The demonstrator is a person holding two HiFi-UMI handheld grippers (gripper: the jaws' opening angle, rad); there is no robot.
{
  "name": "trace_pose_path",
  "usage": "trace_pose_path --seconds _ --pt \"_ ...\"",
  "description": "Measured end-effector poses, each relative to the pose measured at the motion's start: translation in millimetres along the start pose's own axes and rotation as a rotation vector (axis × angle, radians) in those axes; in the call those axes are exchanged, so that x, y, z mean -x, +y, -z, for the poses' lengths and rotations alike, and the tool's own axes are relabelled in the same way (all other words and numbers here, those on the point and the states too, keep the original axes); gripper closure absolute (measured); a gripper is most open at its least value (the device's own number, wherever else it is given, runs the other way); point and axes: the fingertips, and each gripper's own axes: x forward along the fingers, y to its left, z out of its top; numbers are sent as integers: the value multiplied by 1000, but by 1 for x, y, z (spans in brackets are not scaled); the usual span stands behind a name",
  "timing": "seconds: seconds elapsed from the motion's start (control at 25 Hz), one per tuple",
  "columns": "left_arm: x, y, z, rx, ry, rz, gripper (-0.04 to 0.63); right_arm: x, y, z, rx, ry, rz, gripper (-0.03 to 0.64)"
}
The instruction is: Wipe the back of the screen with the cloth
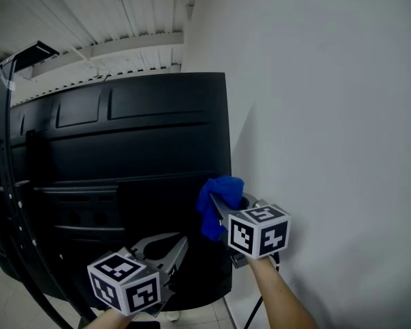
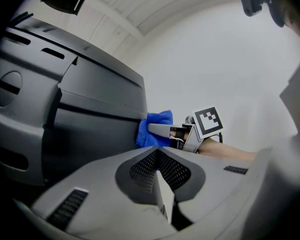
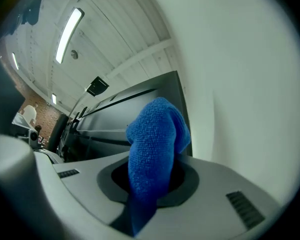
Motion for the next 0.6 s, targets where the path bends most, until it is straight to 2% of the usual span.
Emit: trace_pose_path --seconds 0.28,0.44,0.6 --pt "7 4 13 11 22 -11 588 10 11 1 -5 -8 2 565" --pt "31 15 30 -23 20 -44 588 27 64 11 2 -63 -69 565" --pt "68 43 54 -38 24 -140 588 22 136 45 -42 -103 -186 565"
